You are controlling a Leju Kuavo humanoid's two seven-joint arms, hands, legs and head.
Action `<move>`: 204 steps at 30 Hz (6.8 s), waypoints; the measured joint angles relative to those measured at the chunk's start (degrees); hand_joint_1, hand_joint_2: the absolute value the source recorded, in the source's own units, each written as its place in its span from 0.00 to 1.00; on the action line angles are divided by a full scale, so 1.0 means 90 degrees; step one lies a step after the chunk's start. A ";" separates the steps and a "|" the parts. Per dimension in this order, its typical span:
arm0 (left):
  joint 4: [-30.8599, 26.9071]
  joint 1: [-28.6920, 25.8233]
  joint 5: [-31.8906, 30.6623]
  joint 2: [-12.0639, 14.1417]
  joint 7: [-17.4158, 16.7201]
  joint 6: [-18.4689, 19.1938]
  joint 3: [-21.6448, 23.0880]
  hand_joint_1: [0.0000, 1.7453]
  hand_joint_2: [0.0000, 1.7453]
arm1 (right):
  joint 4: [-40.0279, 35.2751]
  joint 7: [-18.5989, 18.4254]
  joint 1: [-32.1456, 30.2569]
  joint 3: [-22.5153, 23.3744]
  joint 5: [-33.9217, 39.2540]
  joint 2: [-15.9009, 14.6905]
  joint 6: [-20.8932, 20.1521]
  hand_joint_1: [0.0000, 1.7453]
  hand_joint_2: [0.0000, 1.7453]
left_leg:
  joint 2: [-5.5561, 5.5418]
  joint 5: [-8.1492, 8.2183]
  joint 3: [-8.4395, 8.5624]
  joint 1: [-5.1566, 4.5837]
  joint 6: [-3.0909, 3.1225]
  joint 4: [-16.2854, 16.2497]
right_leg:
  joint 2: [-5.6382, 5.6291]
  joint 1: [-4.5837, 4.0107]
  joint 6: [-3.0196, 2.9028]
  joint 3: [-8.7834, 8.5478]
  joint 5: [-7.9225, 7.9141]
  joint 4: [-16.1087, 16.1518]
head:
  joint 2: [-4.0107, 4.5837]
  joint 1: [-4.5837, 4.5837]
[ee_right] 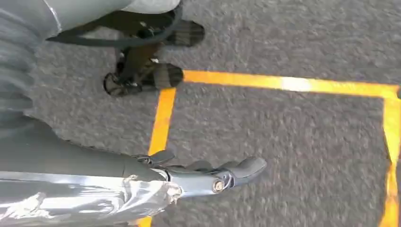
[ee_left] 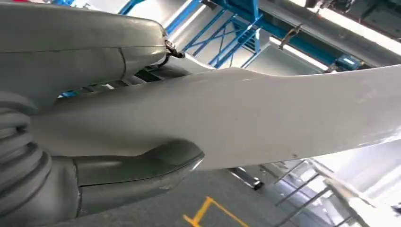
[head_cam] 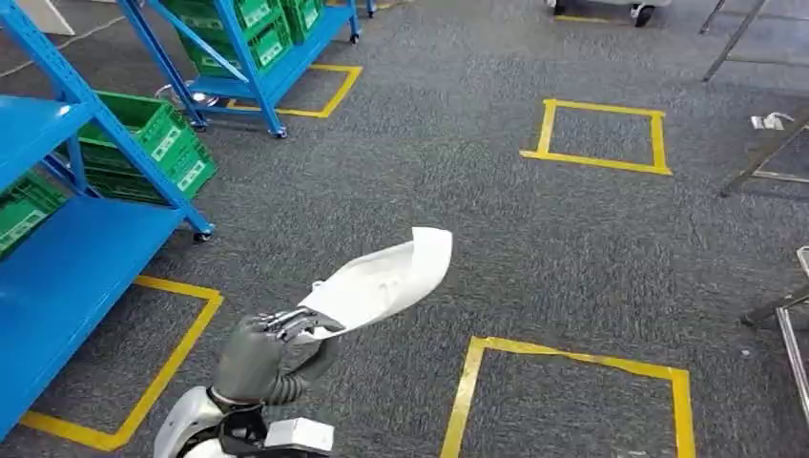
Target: Take the parts from the cabinet and place them on the table.
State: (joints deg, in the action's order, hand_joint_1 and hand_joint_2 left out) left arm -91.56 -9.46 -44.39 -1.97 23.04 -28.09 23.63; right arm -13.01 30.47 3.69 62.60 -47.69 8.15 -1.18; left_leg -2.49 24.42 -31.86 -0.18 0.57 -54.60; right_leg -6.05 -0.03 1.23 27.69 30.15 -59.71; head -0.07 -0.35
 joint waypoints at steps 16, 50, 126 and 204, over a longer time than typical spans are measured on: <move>0.0177 0.0152 -0.0153 -0.0117 0.0092 -0.0041 -0.0015 1.00 1.00 | 0.0027 -0.0014 0.0026 0.0070 -0.0003 0.0012 0.0046 0.00 1.00 | 0.0515 0.0924 0.0965 0.0081 -0.0342 -0.0609 | 0.0792 0.0143 -0.0047 0.1742 -0.1278 -0.0107 | 0.0005 -0.0071; 0.0284 0.0170 0.0000 -0.0153 0.0170 -0.0097 -0.0039 1.00 1.00 | 0.0039 -0.0160 0.0052 0.0134 -0.0078 0.0044 0.0119 0.00 1.00 | 0.0325 0.1211 -0.0873 0.0036 -0.0230 -0.2150 | 0.0402 0.0119 -0.0026 0.1151 -0.0665 -0.0139 | 0.0007 0.0160; 0.0551 0.0535 -0.0386 -0.0223 0.0206 0.0207 -0.0095 1.00 1.00 | 0.0078 -0.0653 0.0047 0.0005 -0.0806 0.0024 0.0199 0.00 1.00 | 0.0425 -0.0616 -0.1046 0.0068 -0.0095 -0.0340 | 0.0609 0.0091 0.0205 -0.0062 0.1566 -0.1209 | 0.0003 0.0247; 0.5352 0.3897 -0.3725 -0.0913 -0.2242 0.0901 0.0845 0.00 1.00 | 0.0095 -0.1258 0.0308 -0.0573 -0.1581 0.0088 0.0058 0.00 0.00 | 0.0076 -0.0077 -0.0330 -0.0011 -0.0115 -0.0318 | 0.0365 0.0041 0.0114 0.0724 -0.0591 0.0109 | 0.0003 0.0196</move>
State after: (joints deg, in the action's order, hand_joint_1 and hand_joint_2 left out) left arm -43.39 25.61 -77.92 -10.19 2.86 -19.98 31.23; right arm -12.15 19.15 6.47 57.44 -61.92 8.94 -0.66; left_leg -1.81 23.73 -34.82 -0.27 -0.47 -57.45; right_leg -2.77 0.34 2.26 34.21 24.83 -58.73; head -0.04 1.42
